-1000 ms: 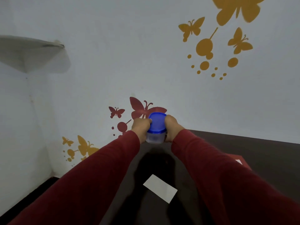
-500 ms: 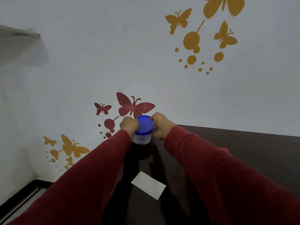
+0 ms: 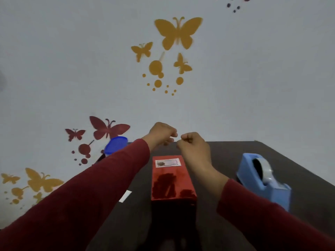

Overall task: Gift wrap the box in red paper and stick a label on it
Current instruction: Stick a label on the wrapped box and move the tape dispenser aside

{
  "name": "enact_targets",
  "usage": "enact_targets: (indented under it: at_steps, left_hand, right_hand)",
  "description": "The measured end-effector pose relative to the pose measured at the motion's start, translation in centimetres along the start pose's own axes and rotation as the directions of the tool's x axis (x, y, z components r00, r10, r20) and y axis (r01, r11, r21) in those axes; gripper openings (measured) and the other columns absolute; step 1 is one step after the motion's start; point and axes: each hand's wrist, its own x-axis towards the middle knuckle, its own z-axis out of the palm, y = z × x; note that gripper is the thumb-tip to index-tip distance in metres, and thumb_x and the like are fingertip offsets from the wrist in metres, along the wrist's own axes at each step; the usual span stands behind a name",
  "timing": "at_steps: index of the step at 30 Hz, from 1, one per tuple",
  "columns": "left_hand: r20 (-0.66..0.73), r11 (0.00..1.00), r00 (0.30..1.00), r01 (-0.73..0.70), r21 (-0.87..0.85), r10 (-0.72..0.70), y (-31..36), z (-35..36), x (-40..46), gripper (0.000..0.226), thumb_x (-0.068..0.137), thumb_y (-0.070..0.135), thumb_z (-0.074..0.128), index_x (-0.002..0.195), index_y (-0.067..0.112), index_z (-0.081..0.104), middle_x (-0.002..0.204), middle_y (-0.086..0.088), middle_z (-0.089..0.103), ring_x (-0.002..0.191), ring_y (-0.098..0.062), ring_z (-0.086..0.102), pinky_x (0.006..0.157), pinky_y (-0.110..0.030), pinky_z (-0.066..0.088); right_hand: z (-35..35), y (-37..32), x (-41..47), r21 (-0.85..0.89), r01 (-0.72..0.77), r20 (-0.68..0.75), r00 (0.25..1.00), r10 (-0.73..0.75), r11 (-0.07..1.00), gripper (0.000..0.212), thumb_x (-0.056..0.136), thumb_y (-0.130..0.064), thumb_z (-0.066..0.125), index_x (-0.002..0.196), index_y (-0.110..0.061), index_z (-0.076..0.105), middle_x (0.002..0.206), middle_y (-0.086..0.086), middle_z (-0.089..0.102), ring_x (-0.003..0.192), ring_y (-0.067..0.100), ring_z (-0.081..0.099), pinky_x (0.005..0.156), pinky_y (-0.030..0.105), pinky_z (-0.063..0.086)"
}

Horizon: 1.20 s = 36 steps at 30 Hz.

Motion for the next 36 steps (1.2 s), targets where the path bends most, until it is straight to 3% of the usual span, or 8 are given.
enact_targets:
  at_steps: [3,8,11,14,18,26,30,36]
  left_hand:
    - [0.191,0.997,0.979,0.057,0.049,-0.065,1.2,6.5,-0.4,0.018,0.095,0.015,0.063,0.109,0.004,0.066,0.104,-0.011,0.071,0.084,-0.022,0.064,0.069,-0.030,0.051]
    - [0.312,0.985,0.936,0.140,0.100,-0.165,1.0,17.6,-1.5,0.069,0.096,0.053,0.062,0.151,0.015,0.043,0.147,-0.006,0.049,0.122,-0.027,0.057,0.097,-0.036,0.053]
    - [0.322,0.981,0.927,0.191,0.037,-0.193,0.2,22.4,-2.1,0.072,0.096,0.063,0.055,0.153,0.022,0.040,0.155,-0.003,0.041,0.135,-0.029,0.048,0.104,-0.037,0.047]
    - [0.365,0.968,0.909,0.241,-0.065,-0.202,-0.8,25.7,-2.7,0.054,0.100,0.060,0.049,0.128,0.016,0.063,0.120,-0.004,0.067,0.102,-0.019,0.065,0.083,-0.030,0.054]
    - [0.258,0.958,0.947,0.237,-0.164,-0.190,-1.3,27.9,-2.5,0.065,0.089,0.071,0.055,0.121,0.017,0.070,0.116,-0.009,0.073,0.100,-0.024,0.069,0.090,-0.036,0.053]
    - [0.400,0.972,0.913,0.159,-0.172,-0.079,2.4,37.6,-3.9,0.060,0.074,0.075,0.054,0.107,0.032,0.079,0.113,-0.006,0.075,0.105,-0.025,0.071,0.099,-0.045,0.056]
    - [0.450,0.980,0.891,0.136,-0.142,-0.059,1.7,43.7,-2.2,0.084,0.058,0.085,0.049,0.119,0.034,0.074,0.126,-0.003,0.069,0.111,-0.023,0.065,0.105,-0.046,0.050]
    - [0.488,0.985,0.871,0.132,-0.107,-0.064,1.7,45.8,-2.4,0.066,0.060,0.082,0.044,0.106,0.048,0.076,0.132,-0.004,0.065,0.117,-0.027,0.062,0.109,-0.048,0.046]
  right_hand:
    - [-6.0,3.0,-2.5,-0.352,0.142,0.030,0.990,-0.141,0.925,0.040,0.085,-0.026,0.068,0.122,-0.019,0.056,0.122,-0.004,0.053,0.111,0.013,0.051,0.085,0.026,0.042]
    - [-14.5,9.4,-6.4,-0.701,0.090,-0.218,0.917,-0.333,0.707,0.063,0.068,-0.029,0.079,0.121,-0.016,0.048,0.137,0.009,0.045,0.127,0.030,0.045,0.098,0.044,0.051]
    - [-17.3,12.4,-6.9,-0.637,-0.074,-0.279,0.950,-0.141,0.767,0.091,0.070,-0.042,0.085,0.138,-0.014,0.031,0.142,0.011,0.039,0.126,0.031,0.050,0.095,0.042,0.053]
    - [-18.3,14.1,-7.0,-0.522,-0.202,-0.235,0.968,0.088,0.829,0.095,0.074,-0.047,0.084,0.146,-0.016,0.030,0.136,0.003,0.052,0.114,0.026,0.063,0.083,0.035,0.053]
    - [-20.4,14.6,-6.9,-0.494,-0.183,-0.218,0.972,0.083,0.850,0.062,0.078,-0.034,0.081,0.127,-0.017,0.049,0.112,-0.001,0.068,0.097,0.021,0.068,0.078,0.031,0.056]
    - [-32.6,15.4,-7.3,-0.454,-0.363,-0.364,0.909,0.203,0.814,0.078,0.071,-0.020,0.079,0.142,-0.012,0.049,0.097,-0.003,0.057,0.091,0.022,0.060,0.075,0.025,0.043]
    - [-36.4,16.2,-8.0,-0.460,-0.416,-0.392,0.888,0.241,0.784,0.077,0.070,-0.018,0.082,0.139,-0.011,0.049,0.098,-0.001,0.060,0.087,0.020,0.058,0.065,0.025,0.044]
    - [-37.9,17.4,-8.2,-0.490,-0.406,-0.367,0.899,0.240,0.771,0.083,0.070,-0.025,0.084,0.142,-0.015,0.045,0.100,-0.003,0.059,0.090,0.020,0.060,0.082,0.034,0.054]
